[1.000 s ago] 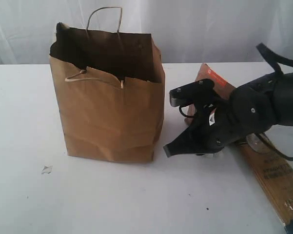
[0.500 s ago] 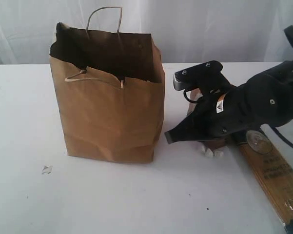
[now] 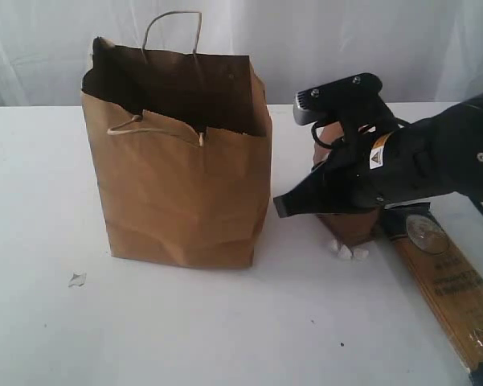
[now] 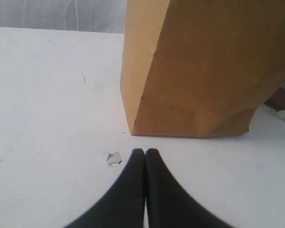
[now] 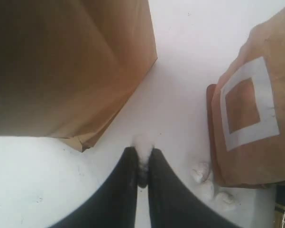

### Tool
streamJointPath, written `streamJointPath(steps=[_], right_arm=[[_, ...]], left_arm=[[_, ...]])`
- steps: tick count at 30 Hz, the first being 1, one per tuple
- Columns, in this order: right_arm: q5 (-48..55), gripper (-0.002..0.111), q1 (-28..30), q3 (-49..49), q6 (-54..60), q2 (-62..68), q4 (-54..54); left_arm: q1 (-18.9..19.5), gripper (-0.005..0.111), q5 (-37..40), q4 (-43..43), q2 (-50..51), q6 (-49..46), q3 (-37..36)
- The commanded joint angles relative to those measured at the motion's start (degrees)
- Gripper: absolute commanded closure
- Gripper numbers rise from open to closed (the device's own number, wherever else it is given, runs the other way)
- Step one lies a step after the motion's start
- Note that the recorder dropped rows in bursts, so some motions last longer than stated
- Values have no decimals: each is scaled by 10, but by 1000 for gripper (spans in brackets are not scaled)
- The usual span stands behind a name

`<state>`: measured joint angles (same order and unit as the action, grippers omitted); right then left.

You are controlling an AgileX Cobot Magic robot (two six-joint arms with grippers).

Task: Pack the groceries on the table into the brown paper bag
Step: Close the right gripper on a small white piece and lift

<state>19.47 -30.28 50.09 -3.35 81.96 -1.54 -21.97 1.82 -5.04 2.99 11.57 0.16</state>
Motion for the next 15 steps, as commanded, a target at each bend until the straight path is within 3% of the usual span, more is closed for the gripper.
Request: streamJointPath(steps=[1,15], right_arm=[[-6,106,6,1,7,-12,-5],[-21,106,6,1,7,-41,-8]], left_arm=[[0,107,-2,-4,-3,1,-2],[0,107,-2,-4,-3,1,-2]])
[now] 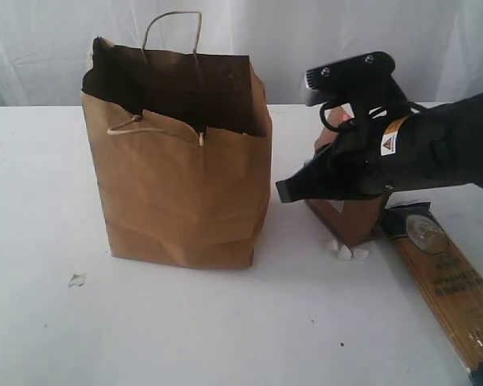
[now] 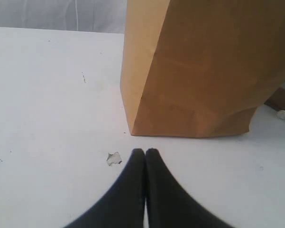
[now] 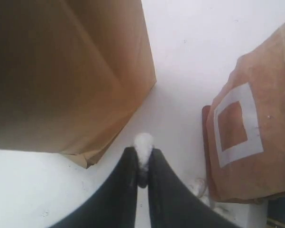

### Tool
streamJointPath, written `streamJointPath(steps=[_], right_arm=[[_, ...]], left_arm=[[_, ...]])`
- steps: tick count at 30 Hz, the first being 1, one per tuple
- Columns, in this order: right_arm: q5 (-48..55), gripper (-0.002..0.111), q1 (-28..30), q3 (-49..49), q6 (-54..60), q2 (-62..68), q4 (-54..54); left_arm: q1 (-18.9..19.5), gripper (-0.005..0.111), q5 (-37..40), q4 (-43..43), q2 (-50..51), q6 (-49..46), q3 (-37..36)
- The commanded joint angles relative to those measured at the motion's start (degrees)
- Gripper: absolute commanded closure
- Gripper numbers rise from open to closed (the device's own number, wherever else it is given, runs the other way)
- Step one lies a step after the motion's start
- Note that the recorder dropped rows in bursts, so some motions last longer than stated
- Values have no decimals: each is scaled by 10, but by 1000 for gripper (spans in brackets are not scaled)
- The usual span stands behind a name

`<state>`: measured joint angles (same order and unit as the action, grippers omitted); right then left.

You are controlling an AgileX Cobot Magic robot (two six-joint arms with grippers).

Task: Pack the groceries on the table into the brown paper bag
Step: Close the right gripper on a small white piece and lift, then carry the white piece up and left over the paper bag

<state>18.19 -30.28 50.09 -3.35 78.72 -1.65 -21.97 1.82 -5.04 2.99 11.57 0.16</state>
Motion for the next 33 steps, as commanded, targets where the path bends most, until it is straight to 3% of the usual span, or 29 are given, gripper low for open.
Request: streamJointPath(steps=[1,33], right_arm=[[-9,106,6,1,7,-9,-7],[-50,106,6,2,33,-32,-11]], left_arm=[[0,107,-2,-4,-3,1,-2],[0,107,-2,-4,-3,0,-2]])
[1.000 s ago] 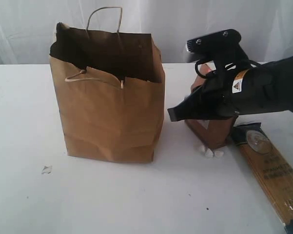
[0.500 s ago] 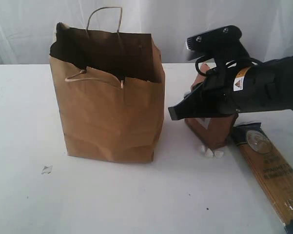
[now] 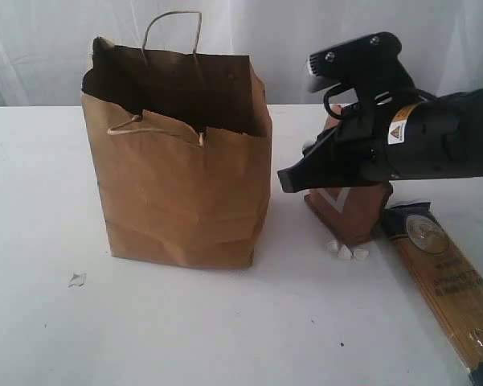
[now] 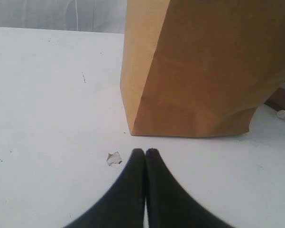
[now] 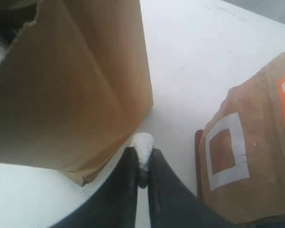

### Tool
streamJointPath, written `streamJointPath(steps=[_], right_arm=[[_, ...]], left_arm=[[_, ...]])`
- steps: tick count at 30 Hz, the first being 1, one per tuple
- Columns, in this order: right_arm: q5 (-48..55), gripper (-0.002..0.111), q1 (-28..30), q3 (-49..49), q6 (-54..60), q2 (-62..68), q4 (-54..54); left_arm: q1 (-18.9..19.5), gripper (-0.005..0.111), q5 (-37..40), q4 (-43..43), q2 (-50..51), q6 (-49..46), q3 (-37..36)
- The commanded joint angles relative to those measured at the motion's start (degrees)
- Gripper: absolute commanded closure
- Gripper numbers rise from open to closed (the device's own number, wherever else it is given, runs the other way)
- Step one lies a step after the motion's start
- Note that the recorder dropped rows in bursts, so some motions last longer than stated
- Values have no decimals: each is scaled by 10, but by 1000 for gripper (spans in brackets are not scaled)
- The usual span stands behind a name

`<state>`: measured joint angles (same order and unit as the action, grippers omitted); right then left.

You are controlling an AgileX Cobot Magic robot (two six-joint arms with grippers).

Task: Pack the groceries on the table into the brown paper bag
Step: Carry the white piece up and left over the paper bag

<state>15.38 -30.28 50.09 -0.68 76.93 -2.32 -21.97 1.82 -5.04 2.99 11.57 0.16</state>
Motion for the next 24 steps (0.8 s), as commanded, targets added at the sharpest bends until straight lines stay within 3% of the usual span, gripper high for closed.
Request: streamJointPath(steps=[1,24], right_arm=[[-25,106,6,2,7,-15,-4],[-75,106,6,2,35,-95,-4]], left_arm=[[0,107,-2,-4,-3,0,-2],[0,107,-2,-4,-3,0,-2]])
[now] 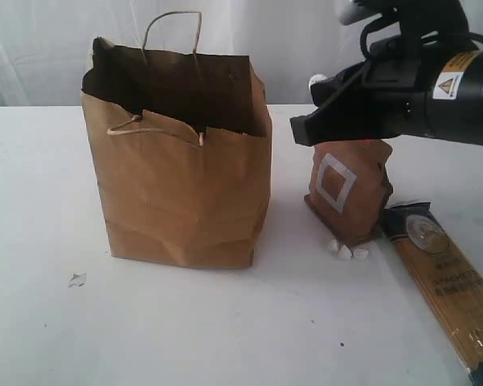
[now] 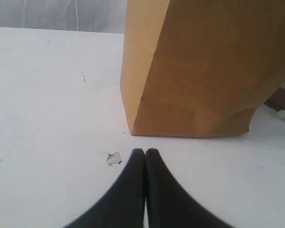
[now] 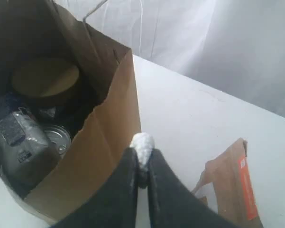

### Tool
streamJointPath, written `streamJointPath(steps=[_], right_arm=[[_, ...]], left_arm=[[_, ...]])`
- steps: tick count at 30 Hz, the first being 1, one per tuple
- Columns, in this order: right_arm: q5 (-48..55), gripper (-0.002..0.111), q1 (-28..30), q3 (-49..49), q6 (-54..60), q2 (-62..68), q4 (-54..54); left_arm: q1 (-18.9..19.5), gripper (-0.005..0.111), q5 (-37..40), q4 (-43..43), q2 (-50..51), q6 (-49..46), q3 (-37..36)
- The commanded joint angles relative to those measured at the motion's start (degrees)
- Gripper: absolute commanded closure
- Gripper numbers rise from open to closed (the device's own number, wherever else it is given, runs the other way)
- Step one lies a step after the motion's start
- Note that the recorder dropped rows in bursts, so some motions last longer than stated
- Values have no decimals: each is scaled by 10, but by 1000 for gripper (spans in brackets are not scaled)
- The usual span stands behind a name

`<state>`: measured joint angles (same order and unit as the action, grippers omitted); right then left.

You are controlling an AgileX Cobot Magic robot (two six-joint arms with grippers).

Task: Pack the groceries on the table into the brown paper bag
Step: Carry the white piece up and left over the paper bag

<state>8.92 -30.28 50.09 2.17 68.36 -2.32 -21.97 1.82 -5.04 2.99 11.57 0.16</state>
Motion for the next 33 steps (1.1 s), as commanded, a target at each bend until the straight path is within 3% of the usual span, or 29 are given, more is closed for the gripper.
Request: streamJointPath(steps=[1,12,33], right_arm=[[-12,106,6,2,7,-12,-4],[-45,108,-3,2,7,-42,-4],[-209,108,-86,2,2,-42,-4]], left_arm=[[0,107,-2,-4,-3,0,-2],[0,107,-2,-4,-3,0,-2],[0,107,-2,-4,-3,0,-2]])
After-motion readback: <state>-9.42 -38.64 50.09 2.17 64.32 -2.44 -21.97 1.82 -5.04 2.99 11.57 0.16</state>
